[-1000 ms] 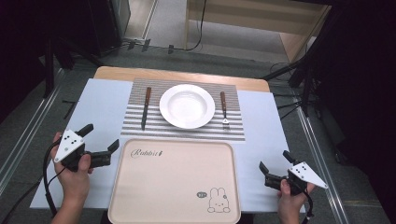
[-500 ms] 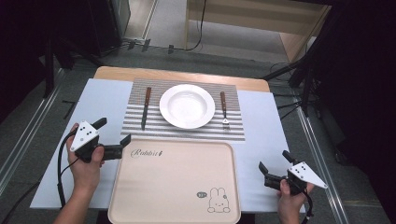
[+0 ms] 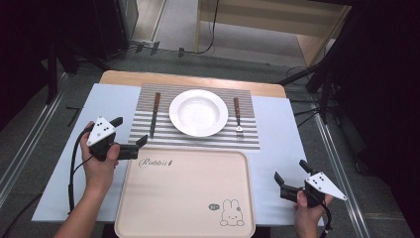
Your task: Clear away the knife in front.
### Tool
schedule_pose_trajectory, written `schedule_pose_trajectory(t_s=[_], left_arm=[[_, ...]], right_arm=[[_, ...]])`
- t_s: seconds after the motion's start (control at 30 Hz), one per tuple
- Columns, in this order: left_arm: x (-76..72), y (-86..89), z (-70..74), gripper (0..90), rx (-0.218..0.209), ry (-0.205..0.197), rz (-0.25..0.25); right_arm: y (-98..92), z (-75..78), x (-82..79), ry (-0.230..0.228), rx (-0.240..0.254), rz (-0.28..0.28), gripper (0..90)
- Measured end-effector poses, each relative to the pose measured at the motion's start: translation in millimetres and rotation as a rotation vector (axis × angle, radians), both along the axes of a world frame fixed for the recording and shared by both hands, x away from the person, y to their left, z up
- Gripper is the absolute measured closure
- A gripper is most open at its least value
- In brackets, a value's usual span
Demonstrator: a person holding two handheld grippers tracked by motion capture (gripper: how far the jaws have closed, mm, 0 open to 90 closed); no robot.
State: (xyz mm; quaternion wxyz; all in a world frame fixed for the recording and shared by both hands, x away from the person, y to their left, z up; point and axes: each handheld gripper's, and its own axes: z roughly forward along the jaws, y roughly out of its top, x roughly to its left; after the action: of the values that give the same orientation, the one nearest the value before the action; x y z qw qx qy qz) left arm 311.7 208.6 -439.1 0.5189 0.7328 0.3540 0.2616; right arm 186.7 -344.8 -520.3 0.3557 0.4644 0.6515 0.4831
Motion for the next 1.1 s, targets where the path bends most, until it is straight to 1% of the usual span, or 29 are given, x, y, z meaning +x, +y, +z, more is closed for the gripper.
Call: schedule_pose_trajectory(t_s=[0.03,0.07,0.17,0.2,0.23,0.3,0.33,0.37,0.4,0.5,0.6,0.67,0.73,0.77,0.8,0.9,0.97,1.0,1.1], left_arm=[[2.1,-0.8,0.2,0.0,0.004,0.005,0.002],[6.5,-2.1,0.5,0.0,0.002,0.020,0.006],[12.7,-3.5,1.7,0.0,-0.003,0.028,0.016],[15.8,-3.9,2.5,0.0,0.002,0.031,0.019],[15.8,-3.9,2.5,0.0,0.002,0.031,0.019],[23.0,-6.1,4.1,0.0,0.000,0.042,0.030],[23.0,-6.1,4.1,0.0,0.000,0.042,0.030],[27.4,-7.7,5.1,0.0,0.001,0.050,0.034],[27.4,-7.7,5.1,0.0,0.001,0.050,0.034],[35.3,-11.3,6.7,0.0,0.006,0.062,0.037],[38.6,-12.7,7.1,0.0,0.006,0.069,0.041],[41.7,-13.2,7.2,0.0,-0.001,0.075,0.044],[47.3,-13.5,7.1,0.0,0.002,0.086,0.047],[47.3,-13.5,7.1,0.0,0.002,0.086,0.047],[51.2,-14.3,7.4,0.0,0.013,0.090,0.053],[54.9,-15.0,8.0,0.0,0.015,0.097,0.055],[59.6,-15.6,9.1,0.0,0.007,0.104,0.057],[59.6,-15.6,9.1,0.0,0.007,0.104,0.057],[65.6,-17.5,9.9,0.0,0.009,0.109,0.062]], right_arm=[[0.0,0.0,0.0,0.000,0.000,0.000,0.0],[0.1,0.0,0.0,0.000,0.000,0.001,0.0],[0.1,0.0,0.0,0.000,-0.001,0.001,0.0],[0.0,0.0,0.1,0.000,-0.001,0.001,0.0],[0.0,0.0,0.1,0.000,-0.001,0.001,0.0],[0.1,0.0,0.2,0.000,-0.001,0.003,0.0],[0.1,0.0,0.1,0.000,-0.001,0.002,0.0],[0.1,0.0,0.2,0.000,-0.002,0.002,0.0],[0.1,0.0,0.2,0.000,-0.002,0.002,0.0],[0.1,0.0,0.2,0.000,-0.001,0.002,0.0],[0.1,0.0,0.3,0.000,-0.003,0.004,0.0],[0.1,0.0,0.3,0.000,-0.003,0.004,0.0],[0.1,0.0,0.3,0.001,-0.003,0.004,0.0],[0.1,0.0,0.3,0.001,-0.003,0.004,0.0],[0.0,0.0,0.3,0.001,-0.002,0.004,0.0],[0.0,0.0,0.3,0.000,-0.003,0.005,0.0],[0.1,0.0,0.4,0.001,-0.003,0.005,0.0],[0.1,0.0,0.4,0.001,-0.003,0.005,0.0],[0.0,-0.1,0.4,0.001,-0.002,0.005,0.0]])
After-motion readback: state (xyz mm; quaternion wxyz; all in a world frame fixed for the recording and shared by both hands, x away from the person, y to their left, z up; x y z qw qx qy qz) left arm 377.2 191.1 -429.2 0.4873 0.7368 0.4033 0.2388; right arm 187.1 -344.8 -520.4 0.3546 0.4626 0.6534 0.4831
